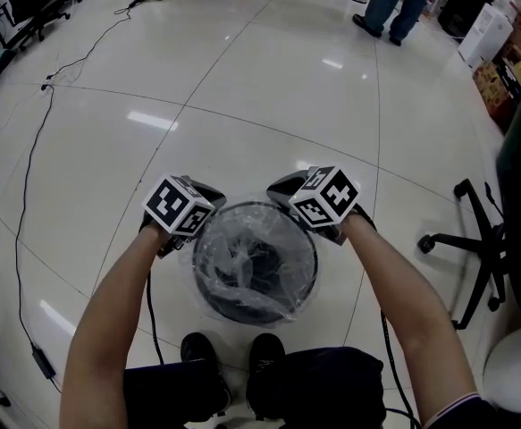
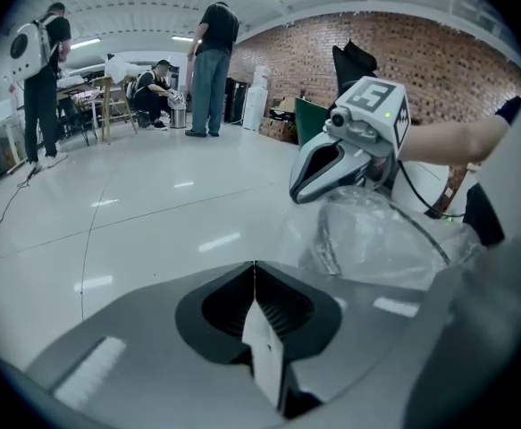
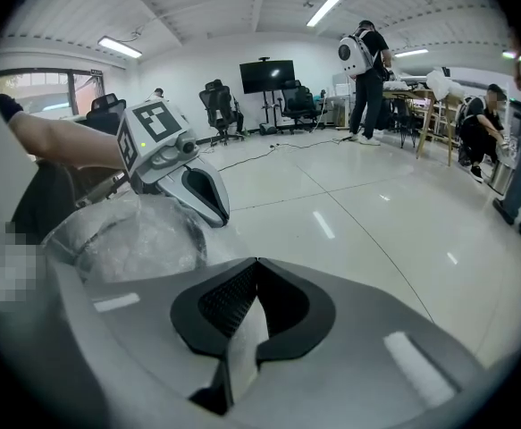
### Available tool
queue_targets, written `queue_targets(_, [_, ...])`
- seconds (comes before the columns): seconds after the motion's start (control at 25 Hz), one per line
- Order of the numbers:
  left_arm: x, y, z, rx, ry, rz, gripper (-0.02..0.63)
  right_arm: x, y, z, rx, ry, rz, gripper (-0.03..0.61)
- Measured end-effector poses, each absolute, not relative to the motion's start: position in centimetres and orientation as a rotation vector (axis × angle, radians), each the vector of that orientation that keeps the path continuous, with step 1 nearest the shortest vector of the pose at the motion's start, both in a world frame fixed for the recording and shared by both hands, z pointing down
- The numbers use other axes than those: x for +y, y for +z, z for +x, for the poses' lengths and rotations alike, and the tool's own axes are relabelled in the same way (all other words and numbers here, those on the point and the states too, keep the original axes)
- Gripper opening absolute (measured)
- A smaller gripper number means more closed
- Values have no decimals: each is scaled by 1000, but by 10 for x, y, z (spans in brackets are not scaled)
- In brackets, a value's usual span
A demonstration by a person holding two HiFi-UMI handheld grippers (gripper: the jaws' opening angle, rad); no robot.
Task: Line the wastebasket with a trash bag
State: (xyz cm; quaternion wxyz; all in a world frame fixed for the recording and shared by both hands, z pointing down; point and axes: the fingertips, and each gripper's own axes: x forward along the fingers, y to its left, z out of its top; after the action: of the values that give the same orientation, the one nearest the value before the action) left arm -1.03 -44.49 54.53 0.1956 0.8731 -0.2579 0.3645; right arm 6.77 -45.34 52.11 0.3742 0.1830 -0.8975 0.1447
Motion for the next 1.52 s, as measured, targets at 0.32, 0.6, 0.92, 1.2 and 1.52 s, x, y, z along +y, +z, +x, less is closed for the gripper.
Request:
queue_targets(0.32, [-453,532,-28,-856,917,2457,80,-458,530,75,-2291,386,519,12])
queue_targets(0.6, [-449,518,-51,-931,905,2453,95,-465,534,89,-2246,382,617,18])
queue_targets(0.92, [-437,494,-60,-996,899,2464,92,-469,517,122,-2211,385,760,35])
queue_targets(1.2, [-404,477,-54,-990,926,2492,92,-442,522,143,-2173,428,830,31])
queue_targets(1.52, [-370,473,-73,-1028,949,2449,92,-415,513,166,-2161,441,937,8])
